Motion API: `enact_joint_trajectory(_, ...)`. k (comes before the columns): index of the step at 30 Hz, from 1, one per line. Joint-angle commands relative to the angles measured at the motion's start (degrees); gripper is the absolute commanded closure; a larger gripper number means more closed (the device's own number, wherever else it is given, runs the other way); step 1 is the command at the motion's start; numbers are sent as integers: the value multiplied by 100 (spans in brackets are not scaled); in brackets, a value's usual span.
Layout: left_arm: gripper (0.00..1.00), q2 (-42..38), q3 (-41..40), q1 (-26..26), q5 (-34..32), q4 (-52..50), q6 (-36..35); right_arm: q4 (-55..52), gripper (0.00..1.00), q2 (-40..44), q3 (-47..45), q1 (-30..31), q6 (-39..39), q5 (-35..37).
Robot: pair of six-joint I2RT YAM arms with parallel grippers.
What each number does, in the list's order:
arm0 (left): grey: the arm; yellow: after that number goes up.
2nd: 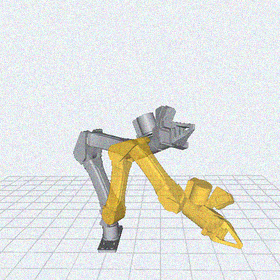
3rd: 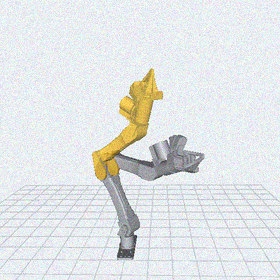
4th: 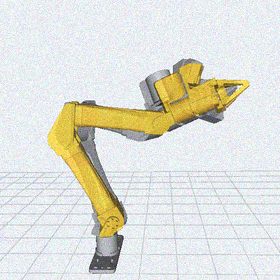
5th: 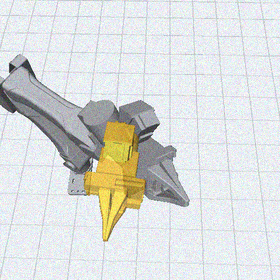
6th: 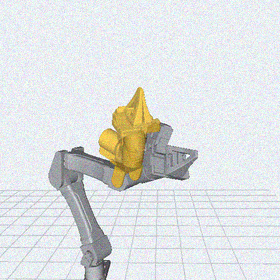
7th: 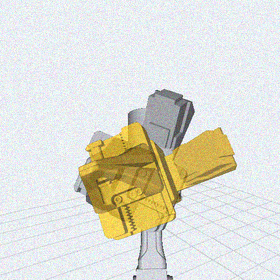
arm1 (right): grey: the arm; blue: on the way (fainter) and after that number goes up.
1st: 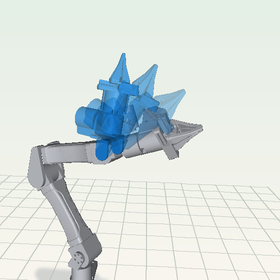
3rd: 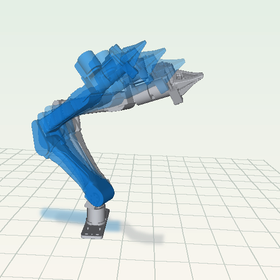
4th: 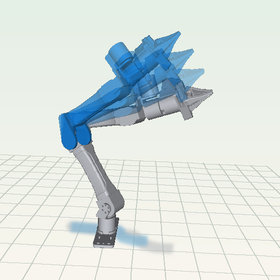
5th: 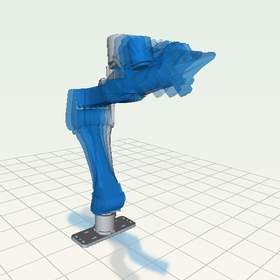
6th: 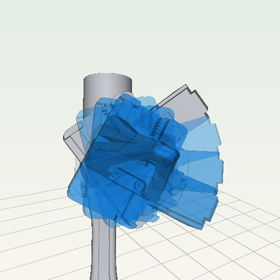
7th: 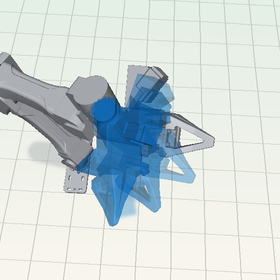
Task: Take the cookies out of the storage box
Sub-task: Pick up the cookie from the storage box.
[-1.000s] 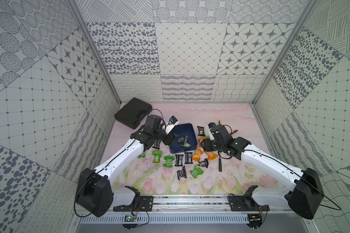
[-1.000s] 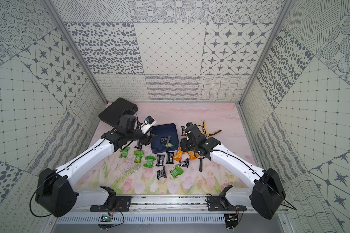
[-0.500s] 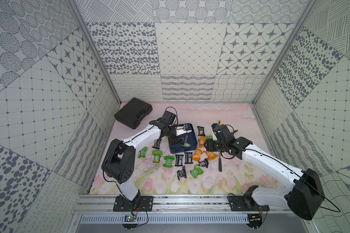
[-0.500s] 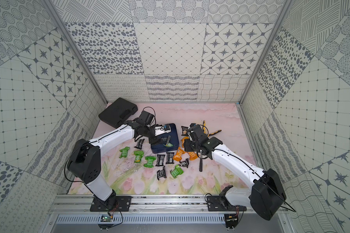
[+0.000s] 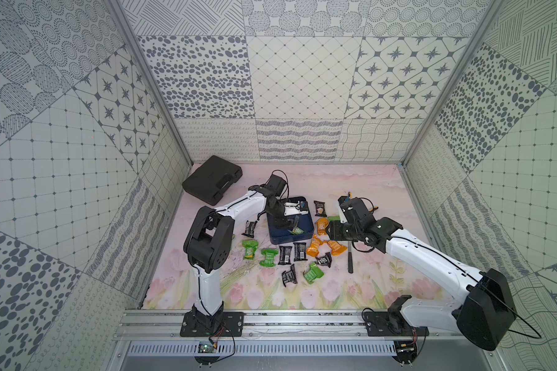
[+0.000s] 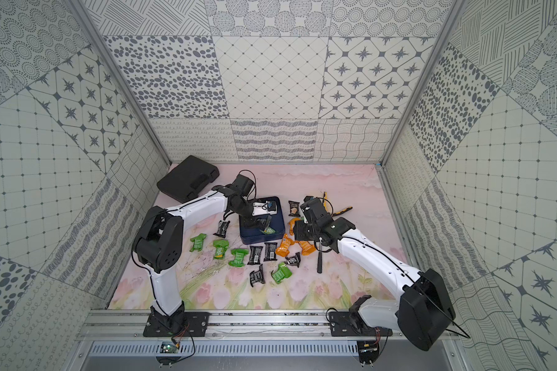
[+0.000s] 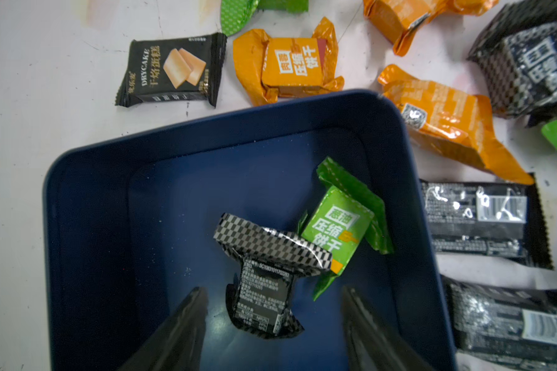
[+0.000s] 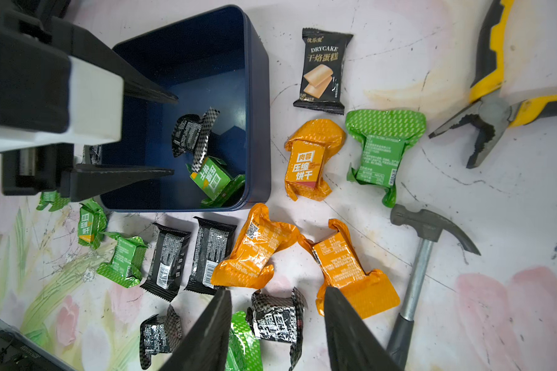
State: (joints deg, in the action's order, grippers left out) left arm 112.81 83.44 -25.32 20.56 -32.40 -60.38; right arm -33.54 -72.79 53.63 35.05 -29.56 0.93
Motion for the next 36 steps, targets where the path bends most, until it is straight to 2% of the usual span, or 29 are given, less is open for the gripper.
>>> enact_joint_trajectory(1, 31, 233, 169, 45, 36, -388, -533, 93, 49, -89, 94, -50, -6, -63)
enact_joint_trajectory(9, 33, 537, 315, 45, -83, -309, -573, 85, 49, -235, 166, -86, 27, -163)
enact_joint_trajectory(16, 39, 762, 413, 46, -165, -349, -587, 85, 49, -237, 176, -140, 38, -171)
enact_joint_trajectory(25, 57, 921, 515, 25, -320, -422, -650, 84, 49, -233, 243, -183, 73, -181)
enact_joint_trajectory(29, 70, 910, 530, 20, -382, -458, -672, 82, 49, -262, 297, -200, 73, -185)
enact_joint_trajectory(36, 87, 555, 568, 17, -539, -565, -440, 87, 49, -236, 256, -200, -18, -181)
